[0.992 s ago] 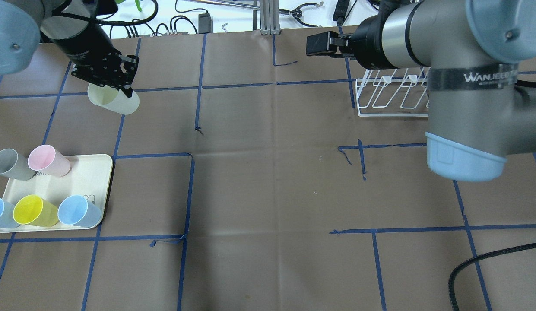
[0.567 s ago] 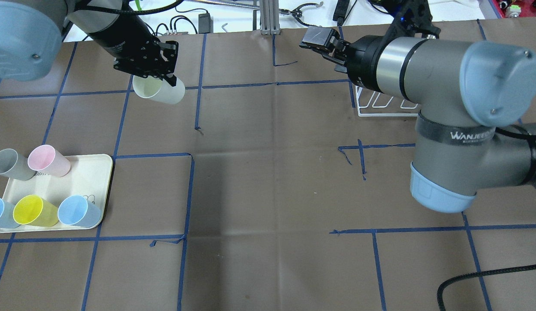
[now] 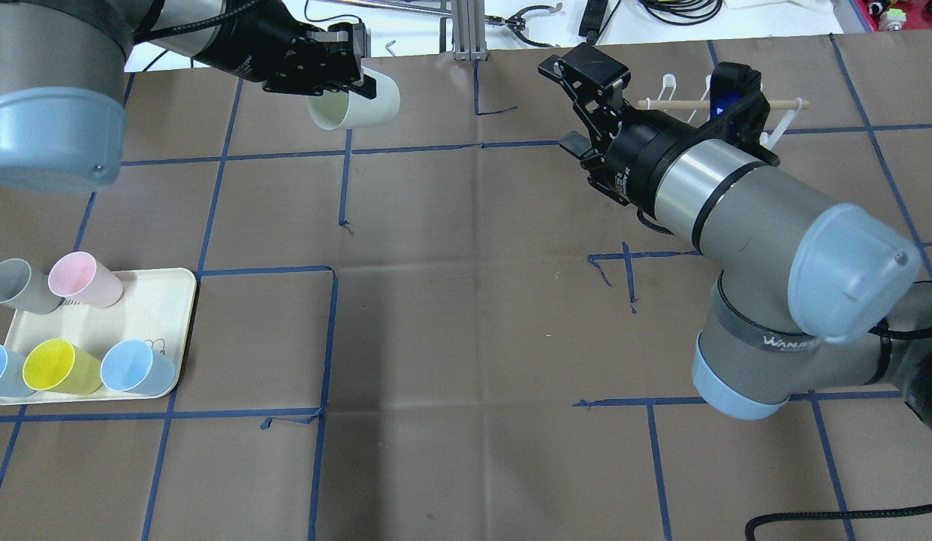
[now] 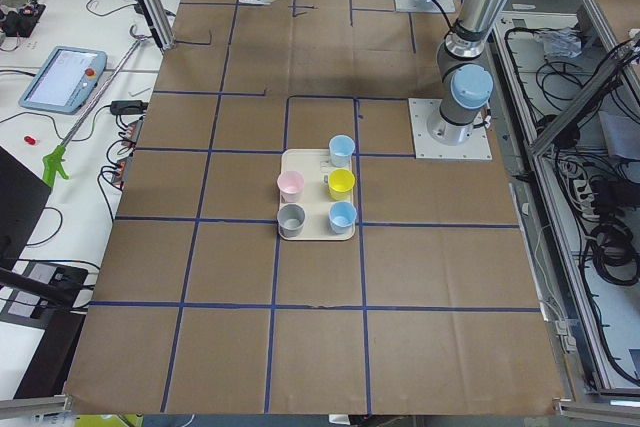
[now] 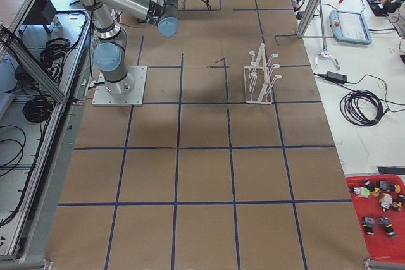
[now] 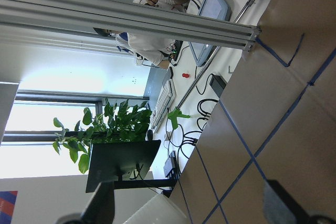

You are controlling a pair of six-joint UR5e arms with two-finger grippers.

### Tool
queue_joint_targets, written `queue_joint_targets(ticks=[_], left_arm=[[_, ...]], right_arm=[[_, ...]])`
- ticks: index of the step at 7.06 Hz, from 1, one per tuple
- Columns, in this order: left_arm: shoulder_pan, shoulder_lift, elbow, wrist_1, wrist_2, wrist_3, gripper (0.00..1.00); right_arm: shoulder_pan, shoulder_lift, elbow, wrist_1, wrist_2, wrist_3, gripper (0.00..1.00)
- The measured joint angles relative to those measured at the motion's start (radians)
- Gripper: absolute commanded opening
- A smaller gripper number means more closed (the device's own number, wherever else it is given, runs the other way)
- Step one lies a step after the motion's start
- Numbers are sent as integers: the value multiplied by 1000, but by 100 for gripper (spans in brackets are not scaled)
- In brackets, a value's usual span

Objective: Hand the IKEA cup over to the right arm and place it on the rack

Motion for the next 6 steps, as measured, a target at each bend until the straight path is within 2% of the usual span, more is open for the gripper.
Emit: queue_joint_targets(ticks=[1, 2, 4, 6], left_arm=[[0, 17, -77, 154, -43, 0, 0], [-2, 27, -176, 360, -68, -4, 0], [-7, 34, -403, 813, -111, -22, 1], [-15, 36, -581, 1119, -160, -23, 1]], right_arm=[[1, 4, 47, -85, 4, 152, 100], [1, 5, 89, -153, 6, 255, 100], [2, 5, 121, -197, -3, 312, 100], [14, 10, 124, -192, 15, 321, 100]])
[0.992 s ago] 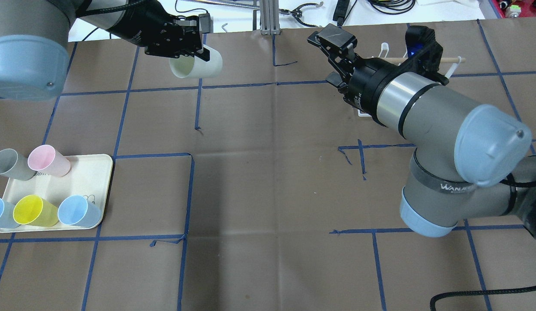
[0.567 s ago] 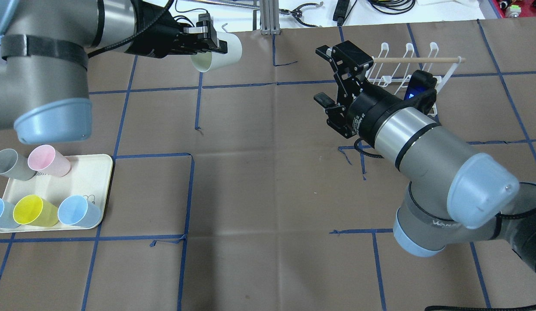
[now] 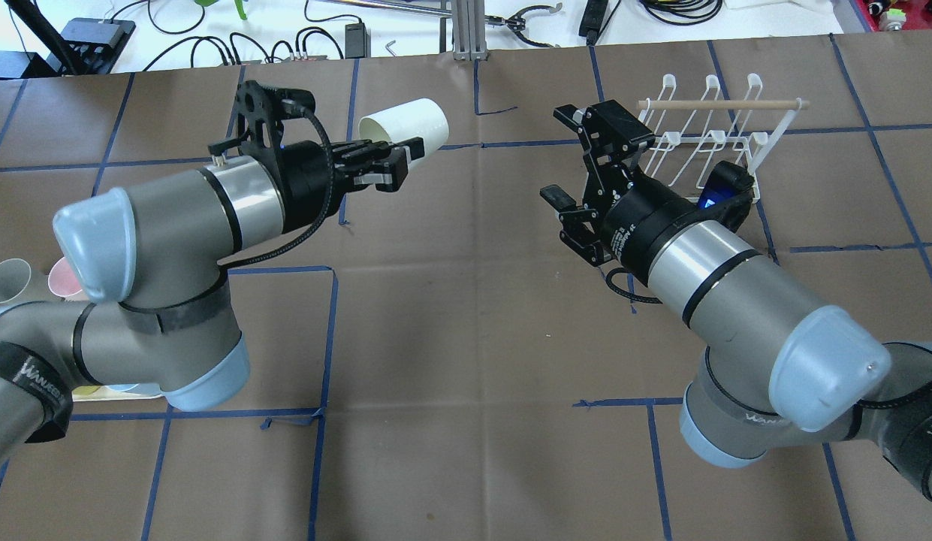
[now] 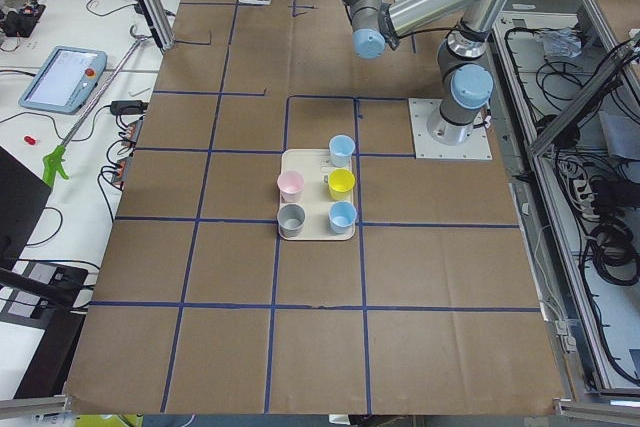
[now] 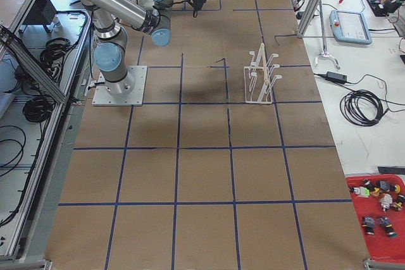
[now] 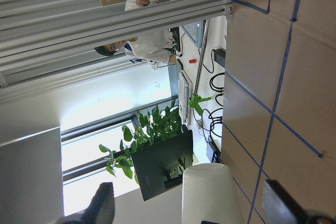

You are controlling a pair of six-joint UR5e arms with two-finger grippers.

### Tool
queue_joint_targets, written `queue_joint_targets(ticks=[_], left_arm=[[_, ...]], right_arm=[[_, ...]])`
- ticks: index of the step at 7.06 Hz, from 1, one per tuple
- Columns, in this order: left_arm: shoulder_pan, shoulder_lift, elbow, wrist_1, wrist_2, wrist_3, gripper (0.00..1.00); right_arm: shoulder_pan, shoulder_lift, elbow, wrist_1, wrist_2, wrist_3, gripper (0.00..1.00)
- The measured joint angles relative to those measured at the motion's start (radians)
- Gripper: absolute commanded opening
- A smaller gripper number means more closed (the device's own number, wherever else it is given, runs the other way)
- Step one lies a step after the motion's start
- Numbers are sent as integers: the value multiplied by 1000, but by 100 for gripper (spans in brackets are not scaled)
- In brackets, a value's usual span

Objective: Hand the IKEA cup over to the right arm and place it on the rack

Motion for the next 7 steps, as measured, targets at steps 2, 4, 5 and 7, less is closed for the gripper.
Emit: queue_joint_targets(ticks=[2, 4, 5, 7], left_arm=[[-21, 11, -71, 91, -62, 11, 1], [-38, 15, -83, 104, -79, 14, 1], [-40, 16, -83, 104, -81, 14, 2], [-41, 15, -84, 105, -81, 13, 2]], right_arm=[[11, 67, -17, 1, 104, -9, 100], [12, 132, -45, -3, 179, -73, 100], [12, 144, -50, 0, 191, -121, 100], [12, 158, -48, 4, 196, -174, 100]])
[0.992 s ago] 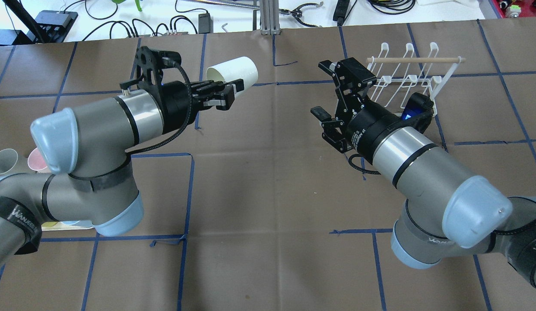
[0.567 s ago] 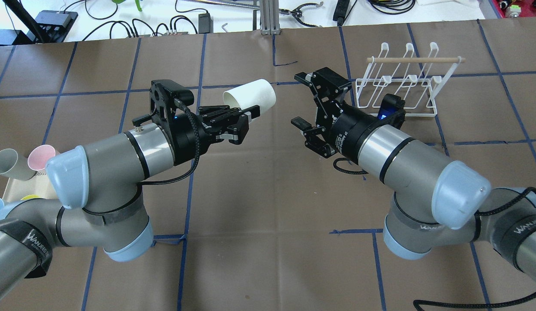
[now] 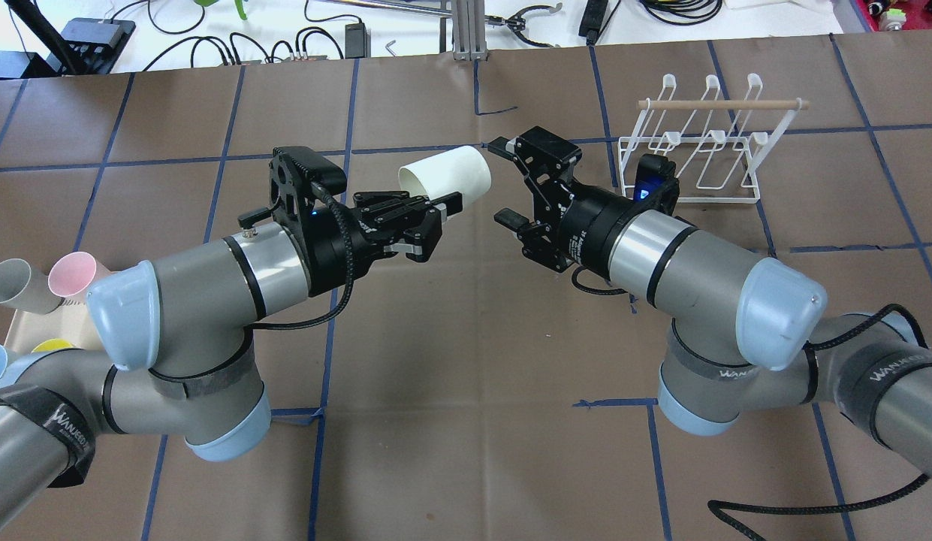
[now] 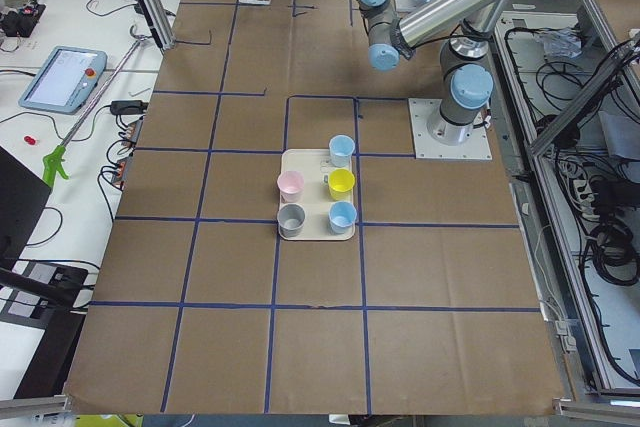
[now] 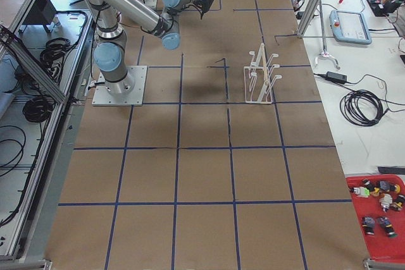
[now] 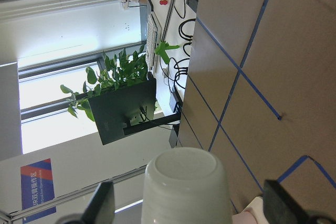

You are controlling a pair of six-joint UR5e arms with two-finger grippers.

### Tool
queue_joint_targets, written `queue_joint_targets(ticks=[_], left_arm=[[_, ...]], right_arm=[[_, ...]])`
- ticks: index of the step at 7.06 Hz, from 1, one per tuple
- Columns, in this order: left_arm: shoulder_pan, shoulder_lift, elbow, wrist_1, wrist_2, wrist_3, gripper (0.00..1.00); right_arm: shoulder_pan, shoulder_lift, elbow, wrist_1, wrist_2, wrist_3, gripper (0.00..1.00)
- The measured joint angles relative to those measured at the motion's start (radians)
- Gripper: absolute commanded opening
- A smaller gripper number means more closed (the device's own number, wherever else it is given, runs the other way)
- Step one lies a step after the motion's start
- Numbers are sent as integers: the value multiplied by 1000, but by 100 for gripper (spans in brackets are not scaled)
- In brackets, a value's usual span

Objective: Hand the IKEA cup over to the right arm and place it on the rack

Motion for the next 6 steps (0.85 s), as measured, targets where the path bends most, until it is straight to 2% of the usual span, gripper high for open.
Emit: queue_joint_targets(ticks=[4, 6], left_arm=[[0, 0, 1, 0, 0, 0, 3], [0, 1, 1, 0, 0, 0, 3]], right_arm=[[9, 4, -3, 37, 0, -34, 100], [41, 5, -34, 85, -5, -32, 98]])
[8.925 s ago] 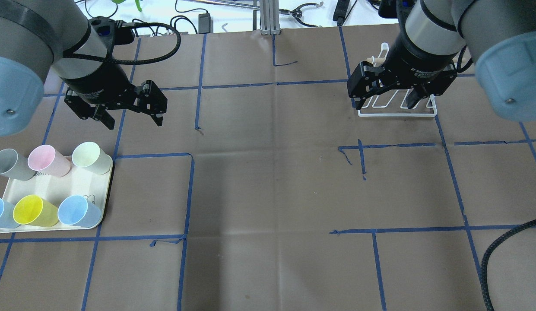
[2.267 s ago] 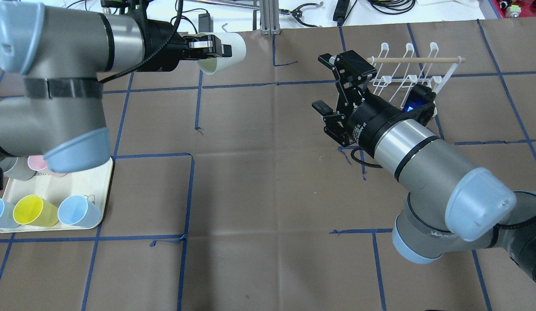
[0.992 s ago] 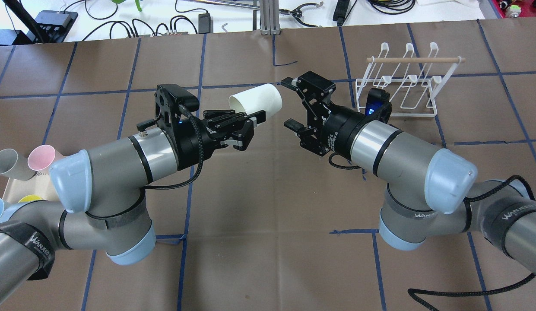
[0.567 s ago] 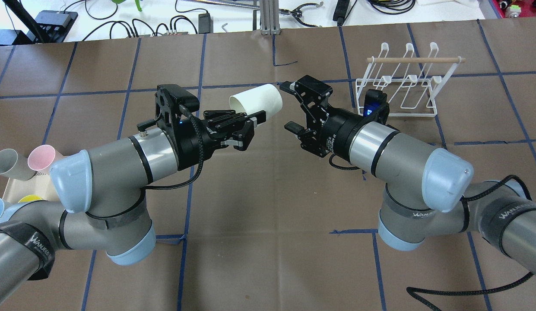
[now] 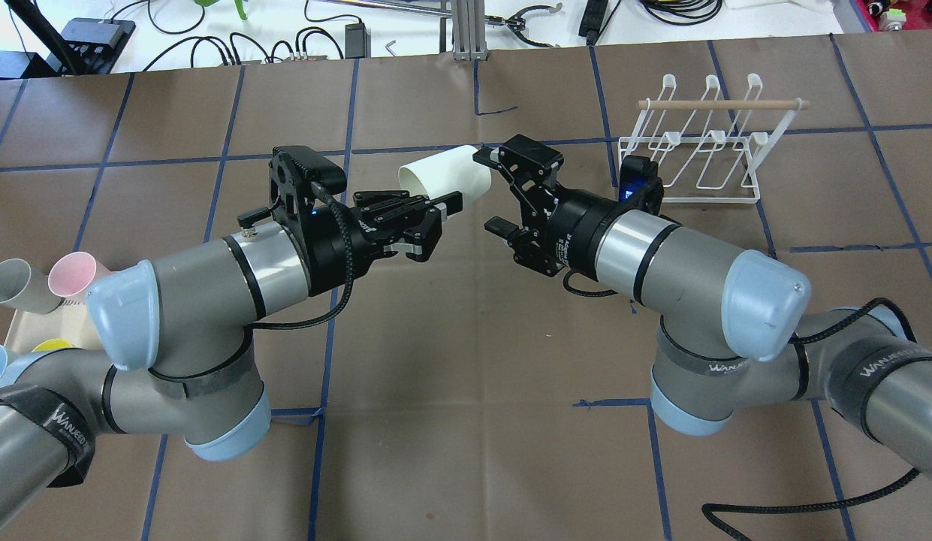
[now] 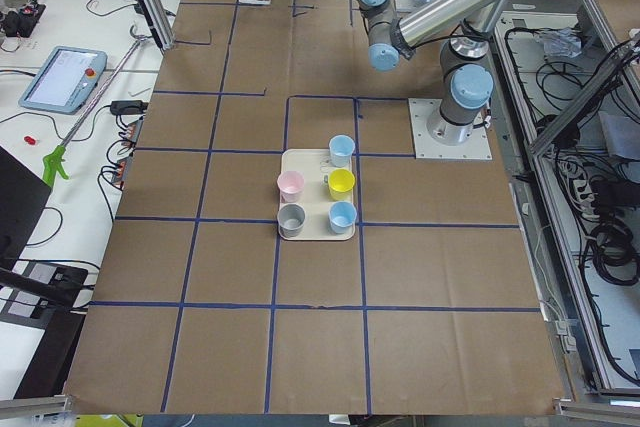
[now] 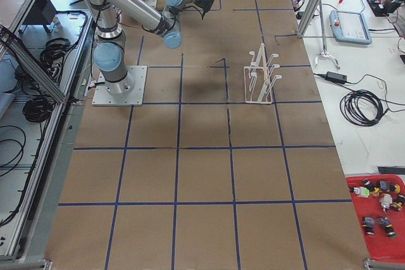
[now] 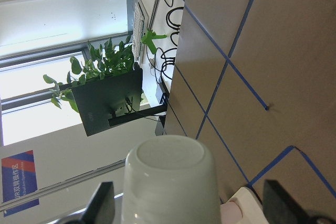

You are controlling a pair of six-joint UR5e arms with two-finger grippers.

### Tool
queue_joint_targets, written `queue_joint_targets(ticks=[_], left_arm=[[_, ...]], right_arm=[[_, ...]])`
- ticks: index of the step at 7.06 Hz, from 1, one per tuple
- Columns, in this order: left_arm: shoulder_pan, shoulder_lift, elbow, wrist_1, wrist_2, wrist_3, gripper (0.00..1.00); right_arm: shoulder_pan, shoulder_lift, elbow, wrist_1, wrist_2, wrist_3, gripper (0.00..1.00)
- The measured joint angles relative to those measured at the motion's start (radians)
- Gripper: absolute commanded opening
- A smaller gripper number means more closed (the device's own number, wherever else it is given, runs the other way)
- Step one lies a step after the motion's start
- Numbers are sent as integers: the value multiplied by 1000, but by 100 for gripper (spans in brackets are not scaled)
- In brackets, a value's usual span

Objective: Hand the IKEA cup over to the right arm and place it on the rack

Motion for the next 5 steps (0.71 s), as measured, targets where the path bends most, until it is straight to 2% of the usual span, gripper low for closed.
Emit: queue_joint_targets(ticks=[5], left_arm=[[0, -1, 3, 0, 0, -2, 3]], right_arm=[[30, 17, -52, 44, -80, 20, 98]])
